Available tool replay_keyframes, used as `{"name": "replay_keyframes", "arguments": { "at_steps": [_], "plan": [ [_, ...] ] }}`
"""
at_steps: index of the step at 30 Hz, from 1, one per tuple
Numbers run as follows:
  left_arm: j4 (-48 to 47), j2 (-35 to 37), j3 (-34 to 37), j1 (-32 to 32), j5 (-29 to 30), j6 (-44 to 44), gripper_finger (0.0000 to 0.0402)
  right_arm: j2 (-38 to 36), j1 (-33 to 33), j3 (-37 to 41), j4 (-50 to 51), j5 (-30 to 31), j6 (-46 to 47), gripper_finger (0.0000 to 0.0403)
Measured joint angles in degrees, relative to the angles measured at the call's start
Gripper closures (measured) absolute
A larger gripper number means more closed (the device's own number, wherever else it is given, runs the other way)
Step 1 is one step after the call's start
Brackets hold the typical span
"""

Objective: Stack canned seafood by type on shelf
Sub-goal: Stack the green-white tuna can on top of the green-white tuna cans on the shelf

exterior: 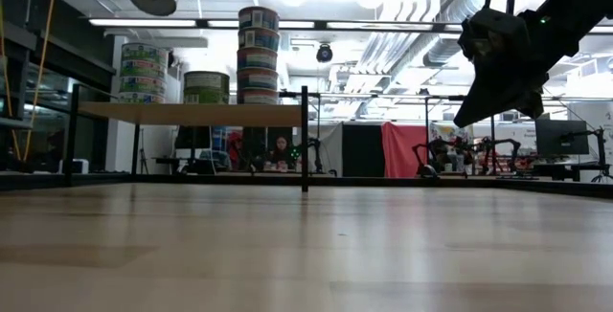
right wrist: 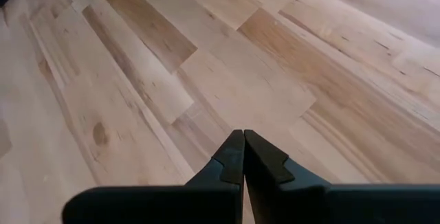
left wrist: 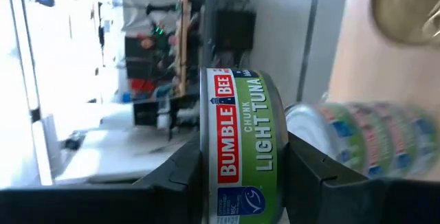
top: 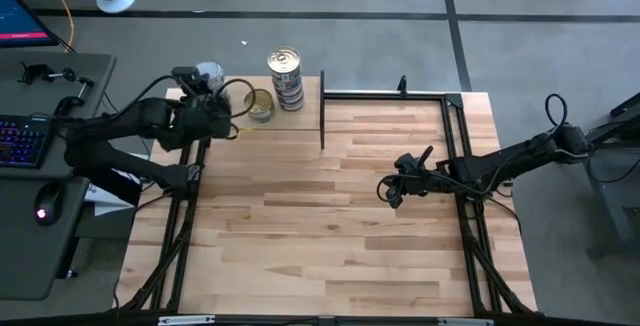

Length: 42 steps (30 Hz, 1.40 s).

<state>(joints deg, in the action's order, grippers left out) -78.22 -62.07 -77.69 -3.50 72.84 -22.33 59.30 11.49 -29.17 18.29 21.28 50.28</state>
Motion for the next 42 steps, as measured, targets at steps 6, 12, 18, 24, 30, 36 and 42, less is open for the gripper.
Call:
{"name": "replay_keyframes", "arguments": {
  "at_steps": [6, 12, 18, 24, 30, 36, 42],
  "plan": [
    [-1.01, -2.42, 0.04, -6.95, -0.32, 1.32, 0.0284, 0.01, 0.0, 0.0, 0.01, 0.89, -0.28, 0.0403],
    [-3.99, -2.48, 0.17, -10.36, -0.29, 6.83, 0.0284, 0.0, 0.0, 0.0, -0.14, 0.98, -0.23, 0.0403],
    [-1.44, -1.15, 8.28, -10.72, 1.87, 6.95, 0.0284, 0.0, 0.0, 0.0, -0.16, 0.97, 0.19, 0.0403],
    [4.77, -1.02, 13.14, -8.14, 4.61, 7.98, 0.0284, 0.0, 0.0, 0.0, -0.16, 0.92, 0.59, 0.0403],
    [4.85, -0.48, 14.38, -8.58, 4.88, 13.71, 0.0284, -0.01, 0.0, 0.0, -0.25, 0.74, 1.25, 0.0403],
    [4.9, 1.32, 14.34, -8.42, -1.9, 14.88, 0.0284, 0.0, 0.0, 0.01, -3.03, 3.8, -0.8, 0.0403],
    [4.86, 1.88, 14.36, -9.72, -1.92, 9.0, 0.0284, 0.0, 0.0, 0.02, -3.4, 6.23, -1.22, 0.0403]
  ]
}}
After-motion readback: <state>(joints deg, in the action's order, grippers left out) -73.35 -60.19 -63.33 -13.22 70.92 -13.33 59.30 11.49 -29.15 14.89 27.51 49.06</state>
